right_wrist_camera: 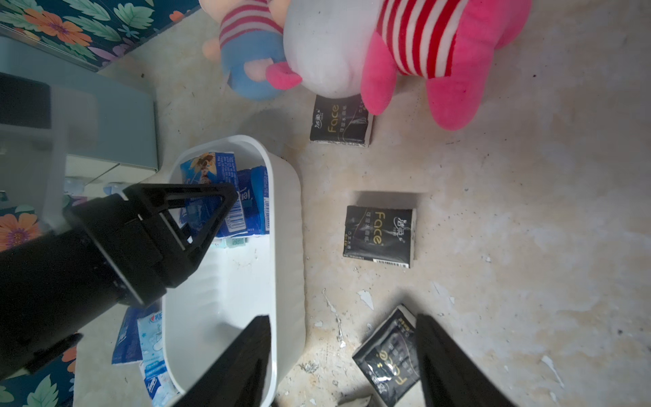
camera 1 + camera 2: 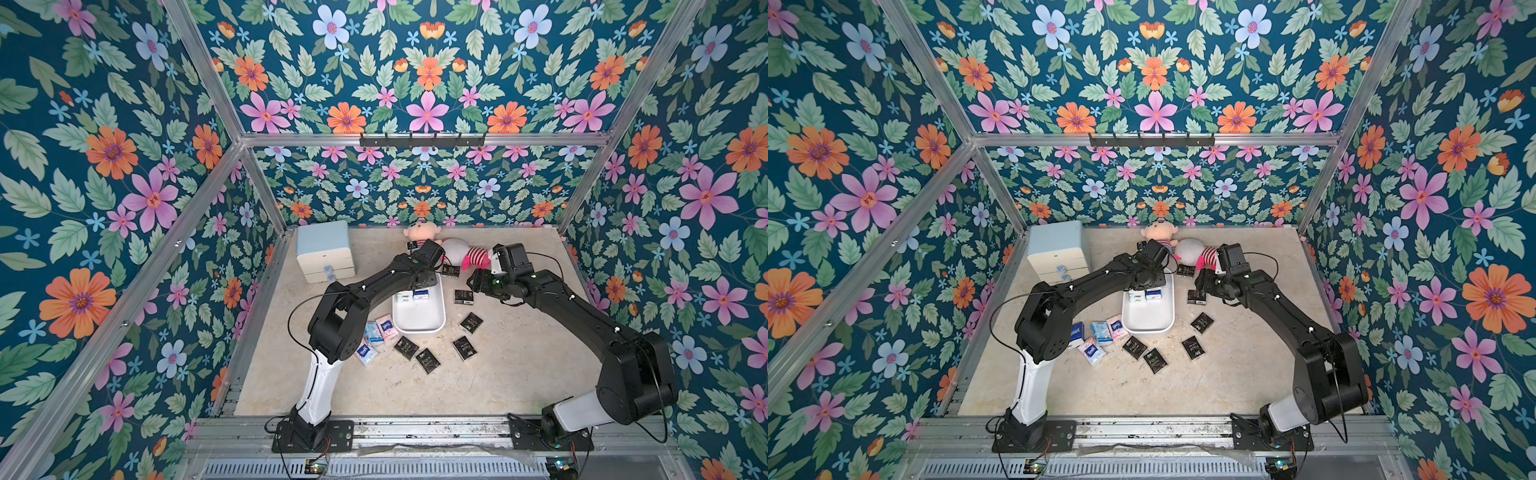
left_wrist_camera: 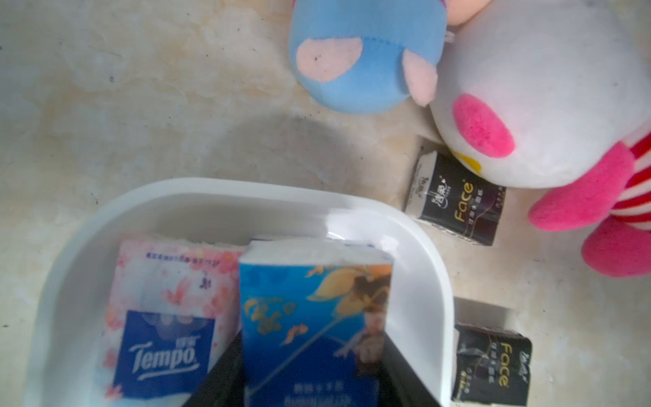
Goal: Put the pocket tissues into the storage box
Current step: Place the pocket tissues in the storage box.
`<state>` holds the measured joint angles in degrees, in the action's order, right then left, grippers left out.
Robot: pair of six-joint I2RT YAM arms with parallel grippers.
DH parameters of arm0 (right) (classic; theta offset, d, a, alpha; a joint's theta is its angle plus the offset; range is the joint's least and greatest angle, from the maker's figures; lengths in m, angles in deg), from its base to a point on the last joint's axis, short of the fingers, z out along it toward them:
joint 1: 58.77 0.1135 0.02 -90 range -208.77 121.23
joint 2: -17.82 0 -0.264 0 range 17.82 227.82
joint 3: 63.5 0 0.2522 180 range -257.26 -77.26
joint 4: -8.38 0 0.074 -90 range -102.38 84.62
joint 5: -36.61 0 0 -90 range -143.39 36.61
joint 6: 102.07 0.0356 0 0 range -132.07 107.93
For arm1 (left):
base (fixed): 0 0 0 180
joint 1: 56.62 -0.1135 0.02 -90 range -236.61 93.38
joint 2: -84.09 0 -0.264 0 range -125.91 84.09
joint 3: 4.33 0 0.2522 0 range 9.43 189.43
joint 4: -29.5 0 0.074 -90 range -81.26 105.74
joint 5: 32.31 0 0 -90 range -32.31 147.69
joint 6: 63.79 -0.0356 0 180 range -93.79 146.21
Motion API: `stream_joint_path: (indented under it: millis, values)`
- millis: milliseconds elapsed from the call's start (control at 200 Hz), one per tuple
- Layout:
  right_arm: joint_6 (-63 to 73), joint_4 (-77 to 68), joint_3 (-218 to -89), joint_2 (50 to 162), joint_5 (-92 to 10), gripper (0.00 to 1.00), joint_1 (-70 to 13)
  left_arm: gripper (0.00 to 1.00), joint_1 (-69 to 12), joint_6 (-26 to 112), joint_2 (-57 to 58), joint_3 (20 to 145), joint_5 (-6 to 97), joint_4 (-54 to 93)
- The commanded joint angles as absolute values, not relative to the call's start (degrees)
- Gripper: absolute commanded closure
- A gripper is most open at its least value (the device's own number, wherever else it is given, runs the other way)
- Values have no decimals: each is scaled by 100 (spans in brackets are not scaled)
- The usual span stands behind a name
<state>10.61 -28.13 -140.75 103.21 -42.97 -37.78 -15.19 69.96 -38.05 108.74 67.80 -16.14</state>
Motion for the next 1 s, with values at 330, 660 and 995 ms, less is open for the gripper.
stream_joint_path:
  millis: [330,660,995]
  values:
    - [1080,-2713,-14260,10469,-4315,30,-3772,33,-1549,6673,-4084,11212,7138,-2056]
    - [1026,-2769,-14320,10432,-4135,31,-3772,26,-1548,6980,-3458,11305,7080,-2049]
    - [1020,-2583,-14099,10299,-3998,30,-3467,21,-1522,7922,-1618,9363,7175,-1783]
